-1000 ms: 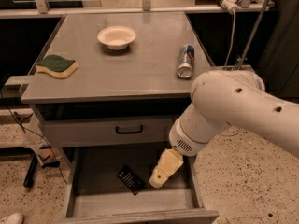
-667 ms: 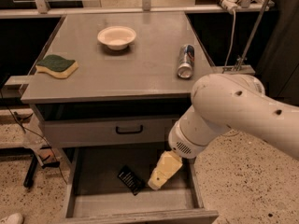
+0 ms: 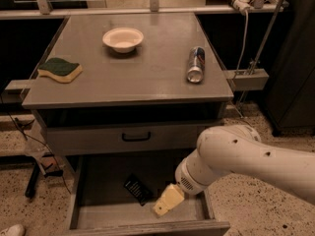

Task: Pick rxbar chocolate from middle drawer and place on counter

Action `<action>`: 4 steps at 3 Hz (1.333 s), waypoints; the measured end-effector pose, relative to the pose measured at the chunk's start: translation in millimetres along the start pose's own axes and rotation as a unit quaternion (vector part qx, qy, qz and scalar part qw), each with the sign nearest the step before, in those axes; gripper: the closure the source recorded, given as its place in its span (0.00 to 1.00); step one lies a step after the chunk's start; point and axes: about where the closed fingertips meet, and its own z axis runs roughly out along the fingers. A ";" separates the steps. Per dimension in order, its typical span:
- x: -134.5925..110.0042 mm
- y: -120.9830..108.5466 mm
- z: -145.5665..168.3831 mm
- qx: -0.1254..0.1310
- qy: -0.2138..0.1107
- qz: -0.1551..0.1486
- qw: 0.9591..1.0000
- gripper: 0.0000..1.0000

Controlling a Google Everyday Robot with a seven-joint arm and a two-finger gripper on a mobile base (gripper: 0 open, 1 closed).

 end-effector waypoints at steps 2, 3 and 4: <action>20.1 5.8 57.7 -0.106 -0.038 0.099 0.989 0.00; 13.7 8.5 67.4 -0.091 -0.044 0.078 0.992 0.00; -1.5 4.5 98.7 -0.063 -0.055 0.069 0.994 0.00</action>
Offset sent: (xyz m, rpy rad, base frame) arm -0.0015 0.0054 -0.0270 0.0898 0.0612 -0.0579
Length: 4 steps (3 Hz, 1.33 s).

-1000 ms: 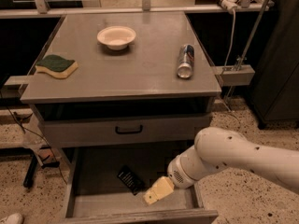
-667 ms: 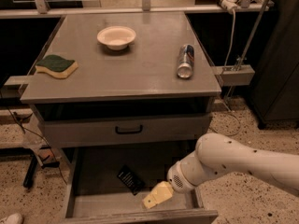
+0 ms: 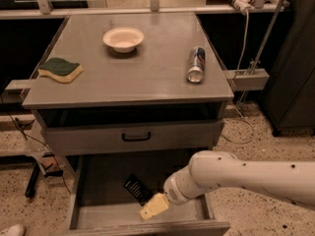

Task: Pick rxbar chocolate from middle drawer and place on counter

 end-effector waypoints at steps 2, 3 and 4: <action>-50.0 -14.9 24.8 0.043 -0.062 -0.005 0.997 0.00; -50.0 -14.9 25.0 0.043 -0.062 -0.005 0.997 0.00; -48.1 -16.4 47.9 0.045 -0.065 -0.006 0.997 0.00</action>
Offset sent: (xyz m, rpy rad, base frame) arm 0.0281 0.0170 -0.0102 -0.0043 -0.0750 -0.0384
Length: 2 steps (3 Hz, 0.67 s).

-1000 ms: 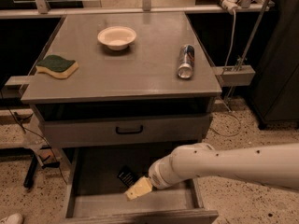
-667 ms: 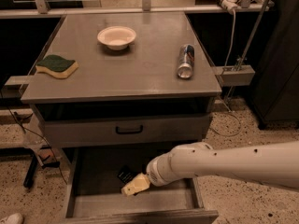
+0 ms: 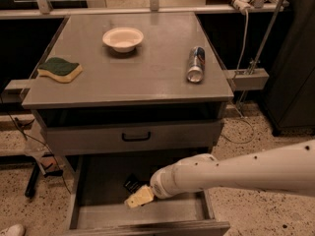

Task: Pick rxbar chocolate from middle drawer and place on counter

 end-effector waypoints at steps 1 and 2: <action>-5.2 -19.9 51.4 0.017 -0.037 0.007 0.999 0.00; -5.1 -19.9 51.4 0.017 -0.037 0.007 0.999 0.00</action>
Offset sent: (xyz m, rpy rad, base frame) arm 0.0380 0.0257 -0.0727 0.0437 -0.0773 -0.0721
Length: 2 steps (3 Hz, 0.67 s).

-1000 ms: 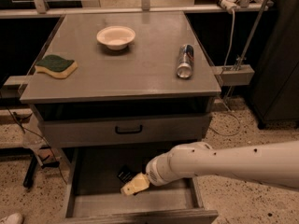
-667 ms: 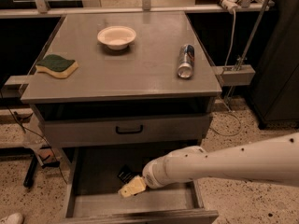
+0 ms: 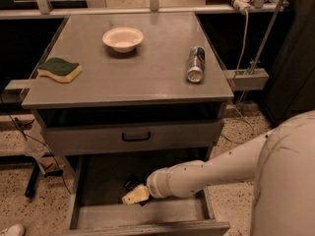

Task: Pick rxbar chocolate from middle drawer and place on counter

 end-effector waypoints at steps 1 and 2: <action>7.3 6.8 16.9 0.002 0.009 -0.006 1.000 0.00; 16.8 23.0 67.3 0.015 0.026 -0.017 0.999 0.00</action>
Offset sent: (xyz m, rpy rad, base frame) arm -0.0001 0.0571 -0.0577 -0.0871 -0.0497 0.0225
